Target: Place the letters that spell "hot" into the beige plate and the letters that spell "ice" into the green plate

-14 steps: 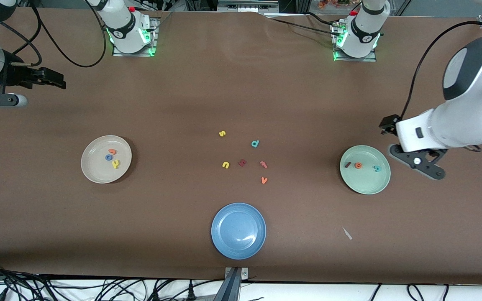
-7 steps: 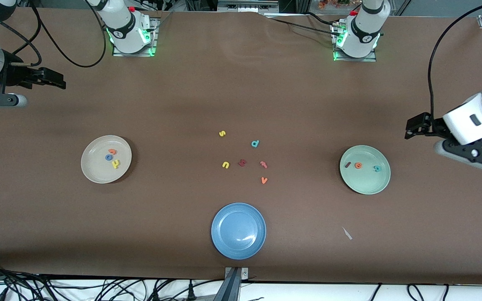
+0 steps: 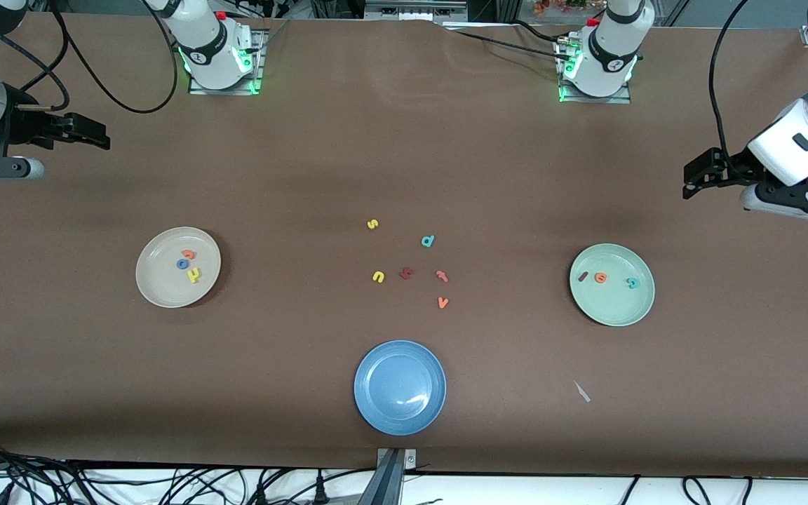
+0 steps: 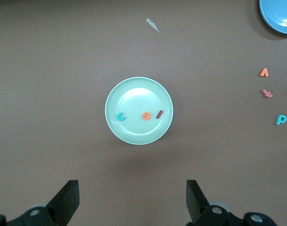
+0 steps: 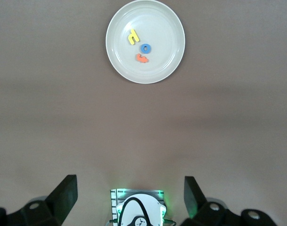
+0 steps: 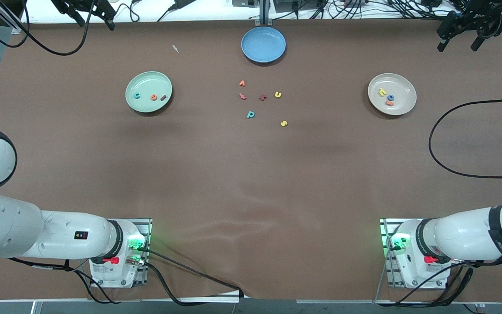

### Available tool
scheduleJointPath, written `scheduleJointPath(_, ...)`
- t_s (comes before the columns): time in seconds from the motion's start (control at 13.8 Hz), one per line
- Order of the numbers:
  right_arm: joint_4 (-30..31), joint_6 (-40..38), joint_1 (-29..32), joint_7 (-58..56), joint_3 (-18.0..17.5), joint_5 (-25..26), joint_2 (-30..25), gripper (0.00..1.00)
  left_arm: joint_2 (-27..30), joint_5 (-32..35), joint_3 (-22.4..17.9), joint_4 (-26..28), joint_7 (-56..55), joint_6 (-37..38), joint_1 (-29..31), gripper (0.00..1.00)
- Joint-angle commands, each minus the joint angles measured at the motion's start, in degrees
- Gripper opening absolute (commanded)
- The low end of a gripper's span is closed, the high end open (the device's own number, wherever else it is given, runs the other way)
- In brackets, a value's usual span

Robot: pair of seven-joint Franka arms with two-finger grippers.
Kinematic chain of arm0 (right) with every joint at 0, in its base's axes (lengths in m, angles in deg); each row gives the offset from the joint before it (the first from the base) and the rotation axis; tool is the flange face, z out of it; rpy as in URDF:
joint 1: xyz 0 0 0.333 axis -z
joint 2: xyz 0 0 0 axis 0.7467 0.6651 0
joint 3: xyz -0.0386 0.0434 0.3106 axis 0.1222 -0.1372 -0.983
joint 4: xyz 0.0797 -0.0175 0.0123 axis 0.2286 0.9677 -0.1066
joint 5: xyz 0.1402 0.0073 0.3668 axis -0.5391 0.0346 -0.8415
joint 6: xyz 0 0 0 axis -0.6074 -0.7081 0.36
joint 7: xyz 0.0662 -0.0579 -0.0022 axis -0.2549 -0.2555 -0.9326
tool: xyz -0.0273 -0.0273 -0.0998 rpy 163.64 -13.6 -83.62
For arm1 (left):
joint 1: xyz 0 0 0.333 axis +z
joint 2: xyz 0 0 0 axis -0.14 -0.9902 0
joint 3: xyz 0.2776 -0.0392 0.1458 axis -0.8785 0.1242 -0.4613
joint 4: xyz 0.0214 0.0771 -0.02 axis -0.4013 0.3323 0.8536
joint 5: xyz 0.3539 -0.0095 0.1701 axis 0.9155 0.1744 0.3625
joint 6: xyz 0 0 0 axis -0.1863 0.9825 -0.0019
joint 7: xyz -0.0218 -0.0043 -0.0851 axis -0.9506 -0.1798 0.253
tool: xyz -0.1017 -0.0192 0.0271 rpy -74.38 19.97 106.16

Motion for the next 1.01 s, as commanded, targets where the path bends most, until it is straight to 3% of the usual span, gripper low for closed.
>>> scheduleJointPath(0.0, -1.2, -0.6, 0.2, -1.1, 0.0, -0.2, 0.2, 1.0, 1.9, -0.4, 0.9, 2.4, -0.8, -1.6, -0.1, 1.0)
scheduleJointPath(0.22, -1.2, -0.4, 0.2, -4.6, 0.1, 0.7, 0.3, 1.0, 2.2, -0.5, 1.3, 2.7, -0.9, -0.8, 2.2, 1.0)
scheduleJointPath(0.65, -1.3, -0.4, 0.2, -4.6, 0.1, 0.7, 0.3, 1.0, 3.1, 0.2, 1.1, 3.1, -1.6, -0.7, 1.5, 1.0)
scheduleJointPath(0.94, -1.3, -0.3, 0.2, -4.6, 0.1, 0.7, 0.3, 1.0, 3.1, 1.3, 1.2, 3.4, -7.8, -0.5, 1.5, 1.0)
